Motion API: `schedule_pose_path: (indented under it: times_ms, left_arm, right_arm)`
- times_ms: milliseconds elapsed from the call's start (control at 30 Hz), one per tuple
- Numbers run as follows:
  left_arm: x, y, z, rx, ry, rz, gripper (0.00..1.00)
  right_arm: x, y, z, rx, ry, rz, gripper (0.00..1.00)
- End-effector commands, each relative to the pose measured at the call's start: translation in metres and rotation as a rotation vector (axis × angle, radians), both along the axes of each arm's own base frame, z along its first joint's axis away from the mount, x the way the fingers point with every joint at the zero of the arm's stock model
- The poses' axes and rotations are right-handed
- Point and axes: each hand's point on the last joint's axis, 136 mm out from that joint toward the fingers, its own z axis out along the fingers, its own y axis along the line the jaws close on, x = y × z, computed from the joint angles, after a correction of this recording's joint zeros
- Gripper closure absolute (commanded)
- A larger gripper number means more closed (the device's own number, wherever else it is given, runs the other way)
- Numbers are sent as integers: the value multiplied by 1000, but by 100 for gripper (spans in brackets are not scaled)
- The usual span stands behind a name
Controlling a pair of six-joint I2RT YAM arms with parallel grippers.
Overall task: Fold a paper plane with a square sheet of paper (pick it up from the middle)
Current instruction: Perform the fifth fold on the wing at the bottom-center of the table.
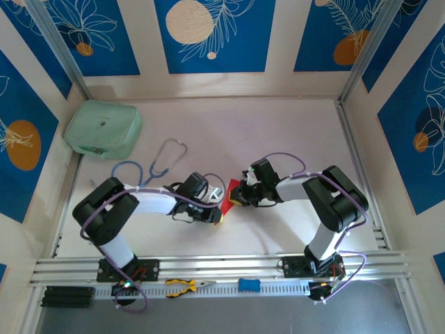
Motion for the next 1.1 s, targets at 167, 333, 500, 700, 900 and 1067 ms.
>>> schedule_pose_path:
  times_ms: [167, 333, 500, 700, 900, 1067]
  left_arm:
    - [-46, 58, -27, 228, 123, 8, 100]
    - [-33, 46, 3, 140, 32, 13, 100]
    - [-5, 22, 47, 6, -107, 42, 100]
    - [24, -15, 65, -97, -147, 44, 100]
    - [45, -33, 49, -87, -151, 53, 100]
    - [53, -41, 35, -66, -141, 42, 99]
  right_arm:
    - [-24, -32, -49, -189, 148, -63, 87]
    - [-23, -31, -47, -184, 146, -62, 87]
    - [-23, -30, -46, -182, 142, -61, 87]
    - [-23, -28, -45, -178, 139, -59, 87]
    - [-23, -27, -43, -171, 136, -56, 87]
    - [-24, -26, -42, -164, 135, -58, 87]
